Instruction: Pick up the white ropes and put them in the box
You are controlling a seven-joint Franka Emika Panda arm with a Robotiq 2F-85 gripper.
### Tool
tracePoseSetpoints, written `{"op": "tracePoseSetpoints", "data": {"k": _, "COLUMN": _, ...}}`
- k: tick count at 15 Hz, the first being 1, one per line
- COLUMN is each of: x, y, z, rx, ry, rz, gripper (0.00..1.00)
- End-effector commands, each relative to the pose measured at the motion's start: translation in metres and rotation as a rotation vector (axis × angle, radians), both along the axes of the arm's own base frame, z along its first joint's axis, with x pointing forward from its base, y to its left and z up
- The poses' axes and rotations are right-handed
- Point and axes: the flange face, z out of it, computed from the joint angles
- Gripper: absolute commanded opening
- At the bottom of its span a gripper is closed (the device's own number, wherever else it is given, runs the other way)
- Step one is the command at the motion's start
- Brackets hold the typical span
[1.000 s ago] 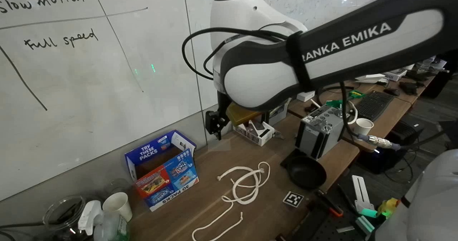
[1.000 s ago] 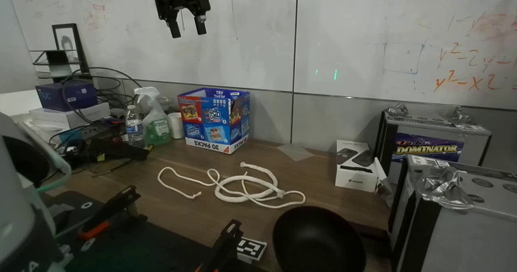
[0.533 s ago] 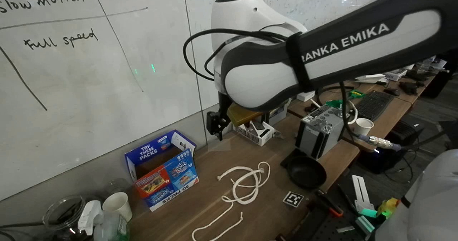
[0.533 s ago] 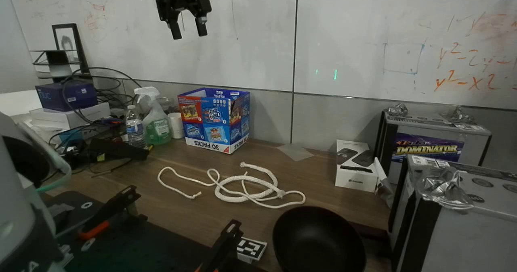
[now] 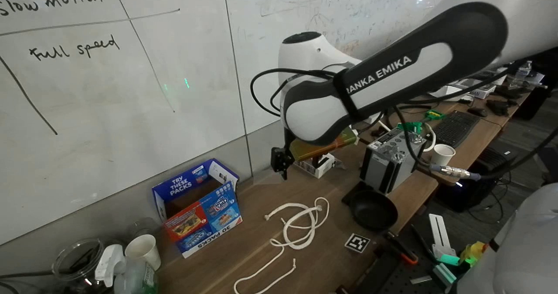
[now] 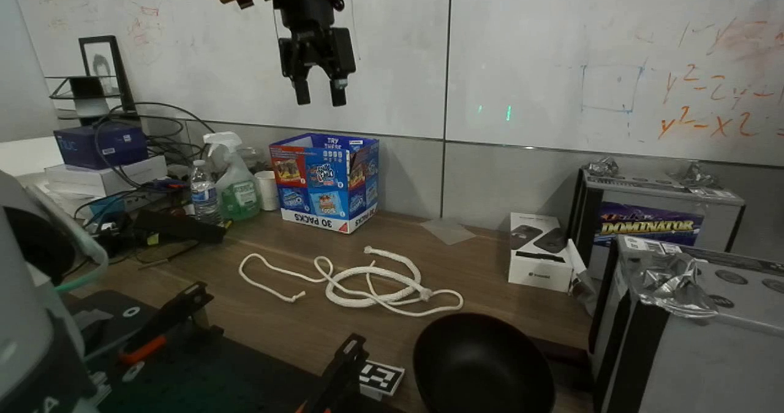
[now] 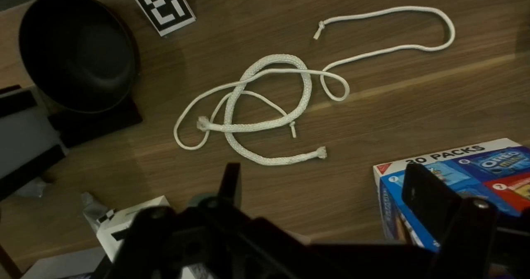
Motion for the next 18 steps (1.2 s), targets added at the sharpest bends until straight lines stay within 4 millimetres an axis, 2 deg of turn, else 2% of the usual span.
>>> {"op": "tracePoseSetpoints", "data": {"k": 1, "x": 0.015, "y": -0.027, "z": -0.031, "rx": 0.038, "ry": -0.001, "rz": -0.143, "gripper": 1.00}}
{"op": "tracePoseSetpoints", "data": {"k": 5, "x": 0.028, "y": -0.053, "z": -0.070, "rx": 0.071, "ry": 0.001, "rz": -0.333, "gripper": 1.00}}
{"op": "tracePoseSetpoints", "data": {"k": 8, "x": 0.033, "y": -0.062, "z": -0.103, "rx": 0.098, "ry": 0.010, "rz": -0.485, "gripper": 1.00}}
{"op": "tracePoseSetpoints", "data": {"k": 12, "x": 0.038, "y": -0.069, "z": -0.163, "rx": 0.117, "ry": 0.001, "rz": -0.700, "gripper": 1.00}}
{"op": "tracePoseSetpoints", "data": {"k": 18, "x": 0.032, "y": -0.097, "z": -0.247, "rx": 0.152, "ry": -0.035, "rz": -0.995, "gripper": 1.00}}
